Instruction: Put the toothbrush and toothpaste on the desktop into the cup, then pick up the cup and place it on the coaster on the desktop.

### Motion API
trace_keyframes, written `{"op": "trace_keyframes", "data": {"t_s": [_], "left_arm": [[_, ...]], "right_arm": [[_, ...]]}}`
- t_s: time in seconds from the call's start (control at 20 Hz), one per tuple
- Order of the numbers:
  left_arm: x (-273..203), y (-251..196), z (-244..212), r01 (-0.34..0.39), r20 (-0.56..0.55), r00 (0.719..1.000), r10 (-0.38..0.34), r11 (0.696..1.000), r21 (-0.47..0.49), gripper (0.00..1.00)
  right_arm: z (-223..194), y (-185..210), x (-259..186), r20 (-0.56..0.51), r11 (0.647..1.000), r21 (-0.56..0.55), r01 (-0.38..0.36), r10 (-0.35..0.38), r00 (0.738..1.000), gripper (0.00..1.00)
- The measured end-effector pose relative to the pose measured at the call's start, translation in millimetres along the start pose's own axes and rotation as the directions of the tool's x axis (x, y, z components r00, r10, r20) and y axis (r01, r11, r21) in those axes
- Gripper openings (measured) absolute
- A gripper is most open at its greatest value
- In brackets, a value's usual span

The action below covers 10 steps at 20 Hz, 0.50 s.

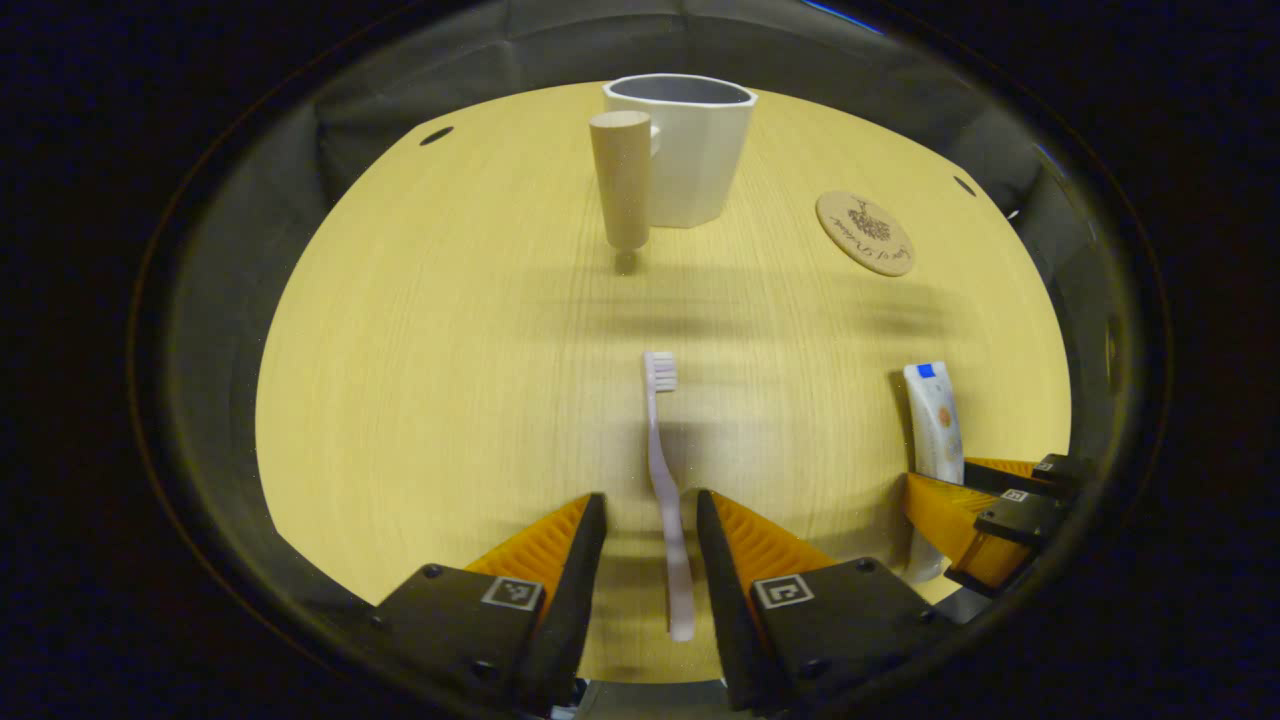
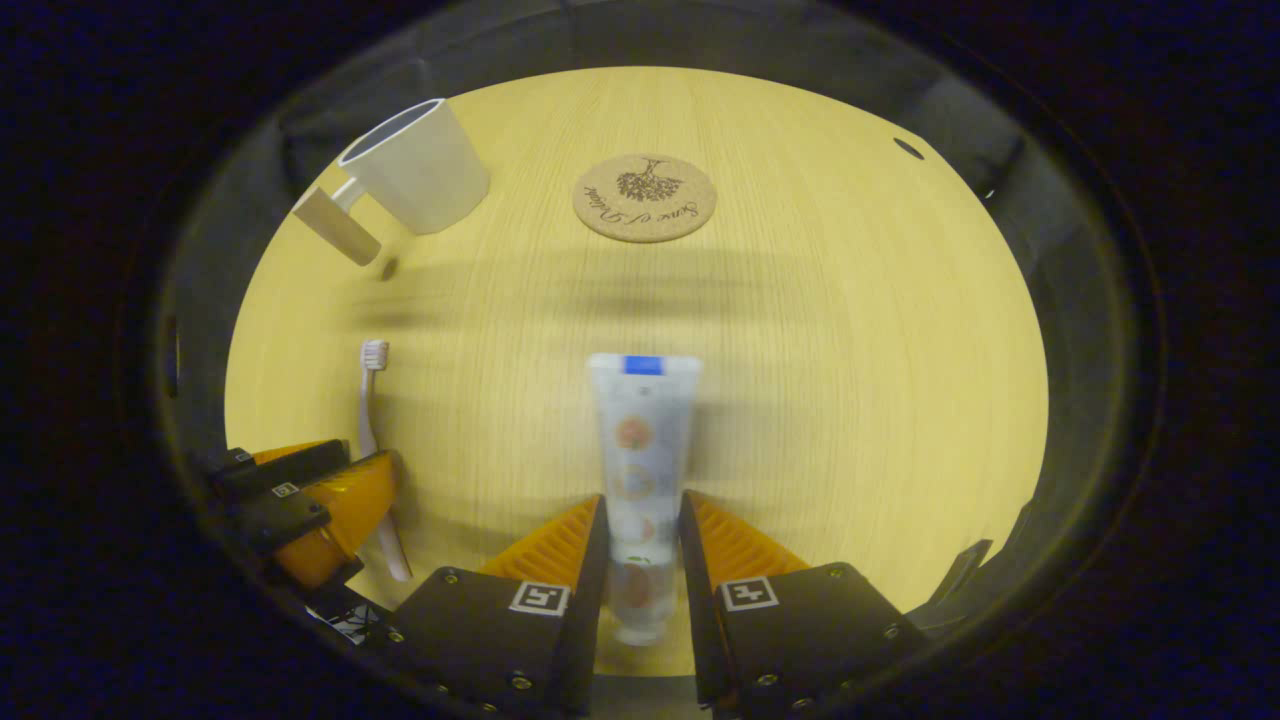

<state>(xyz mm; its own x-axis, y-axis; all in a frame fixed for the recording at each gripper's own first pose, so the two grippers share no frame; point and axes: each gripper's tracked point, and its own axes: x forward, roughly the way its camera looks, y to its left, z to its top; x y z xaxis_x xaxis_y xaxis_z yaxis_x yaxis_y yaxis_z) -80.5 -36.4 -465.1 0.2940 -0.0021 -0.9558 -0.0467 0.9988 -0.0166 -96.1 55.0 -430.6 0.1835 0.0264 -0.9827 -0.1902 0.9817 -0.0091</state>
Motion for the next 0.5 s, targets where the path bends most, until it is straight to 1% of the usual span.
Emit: {"op": "trace_keyframes", "data": {"t_s": [0.05,0.1,0.15,0.2,0.25,0.35,0.4,0.5], "left_arm": [[2.0,-1.1,-0.4,-0.002,-0.001,1.0,0.002,1.0,-0.002,0.6],[1.0,-1.6,-0.4,-0.004,-0.008,1.0,0.004,1.0,0.0,0.41],[3.6,-3.9,0.7,0.007,-0.006,1.0,-0.007,1.0,0.003,0.36],[3.0,-3.6,-1.6,0.002,-0.012,1.0,-0.002,1.0,-0.008,0.25],[2.2,-4.1,0.7,0.001,-0.008,1.0,-0.001,1.0,-0.008,0.15],[2.0,-5.3,1.4,0.004,-0.012,1.0,-0.004,1.0,-0.016,0.16],[2.1,-4.9,1.7,0.004,-0.012,1.0,-0.005,1.0,-0.016,0.1],[4.6,-5.1,6.5,0.016,-0.006,1.0,-0.016,1.0,-0.019,0.1]], "right_arm": [[-0.9,-0.5,-0.1,-0.004,1.0,-0.003,-0.001,0.001,1.0,0.41],[-0.2,-1.8,-1.4,-0.004,1.0,0.002,-0.002,0.002,1.0,0.41],[2.4,-1.8,1.6,0.002,1.0,0.018,-0.003,0.003,1.0,0.27],[-2.3,-1.0,-0.2,-0.017,1.0,0.014,-0.011,0.011,1.0,0.26],[-1.3,-1.1,0.8,-0.011,1.0,0.015,-0.014,0.014,1.0,0.26],[-0.9,-1.2,0.1,-0.014,1.0,0.016,-0.018,0.019,1.0,0.26],[-0.7,-1.4,-0.7,-0.013,1.0,0.014,-0.019,0.02,1.0,0.26],[2.4,-2.6,-4.3,0.002,0.999,0.028,-0.021,0.021,1.0,0.26]]}}
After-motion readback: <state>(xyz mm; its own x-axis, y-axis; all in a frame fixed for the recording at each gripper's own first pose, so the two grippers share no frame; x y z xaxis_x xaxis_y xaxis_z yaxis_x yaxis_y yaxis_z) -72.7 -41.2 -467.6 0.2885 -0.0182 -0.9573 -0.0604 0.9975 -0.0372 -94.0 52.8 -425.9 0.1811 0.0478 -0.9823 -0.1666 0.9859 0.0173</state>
